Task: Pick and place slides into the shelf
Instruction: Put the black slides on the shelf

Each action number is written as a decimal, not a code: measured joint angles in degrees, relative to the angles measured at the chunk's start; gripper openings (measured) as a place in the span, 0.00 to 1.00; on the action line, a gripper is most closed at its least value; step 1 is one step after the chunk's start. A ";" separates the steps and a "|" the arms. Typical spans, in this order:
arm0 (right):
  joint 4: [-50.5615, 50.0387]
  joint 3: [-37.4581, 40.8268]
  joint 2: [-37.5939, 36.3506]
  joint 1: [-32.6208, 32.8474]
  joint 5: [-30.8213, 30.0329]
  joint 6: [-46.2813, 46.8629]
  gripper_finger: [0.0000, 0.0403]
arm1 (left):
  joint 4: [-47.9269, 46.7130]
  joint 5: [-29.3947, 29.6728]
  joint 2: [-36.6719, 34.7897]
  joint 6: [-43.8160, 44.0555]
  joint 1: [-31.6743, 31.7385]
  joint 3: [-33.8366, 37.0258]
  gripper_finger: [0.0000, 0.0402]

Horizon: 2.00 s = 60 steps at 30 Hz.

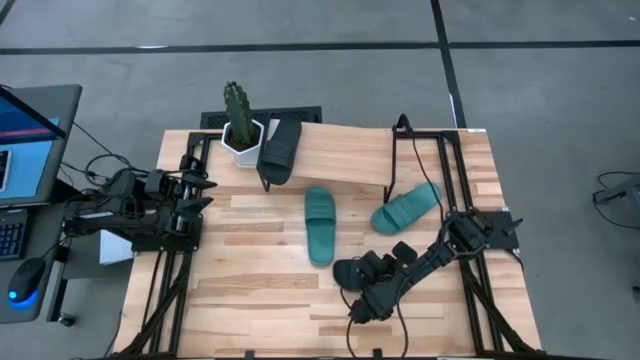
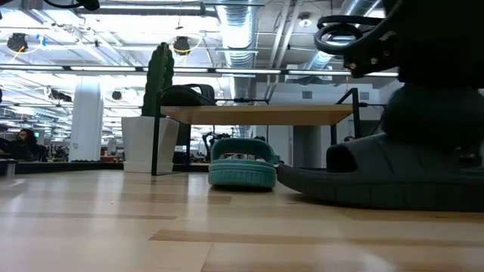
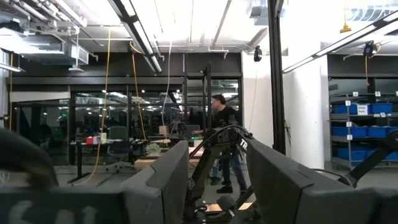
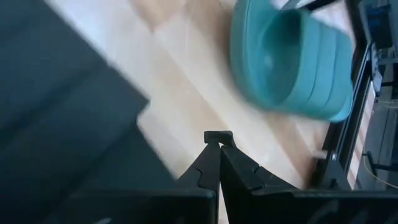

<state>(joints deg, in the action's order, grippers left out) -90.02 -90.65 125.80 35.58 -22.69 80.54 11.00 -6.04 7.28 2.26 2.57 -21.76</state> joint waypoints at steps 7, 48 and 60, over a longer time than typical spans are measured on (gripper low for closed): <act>0.01 0.02 -1.60 5.27 12.72 -1.59 0.00 | -0.07 0.00 0.00 0.42 0.00 0.00 0.38; -1.11 25.36 -1.97 1.39 13.24 12.61 0.00 | -0.12 -0.04 0.01 1.62 -0.02 0.01 0.38; 0.46 30.61 -10.34 5.86 9.73 30.64 0.00 | -0.13 -0.03 0.01 1.58 -0.01 0.02 0.38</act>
<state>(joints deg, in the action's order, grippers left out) -89.56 -60.04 115.46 41.44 -12.96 111.19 10.87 -6.07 7.29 3.84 2.56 -21.74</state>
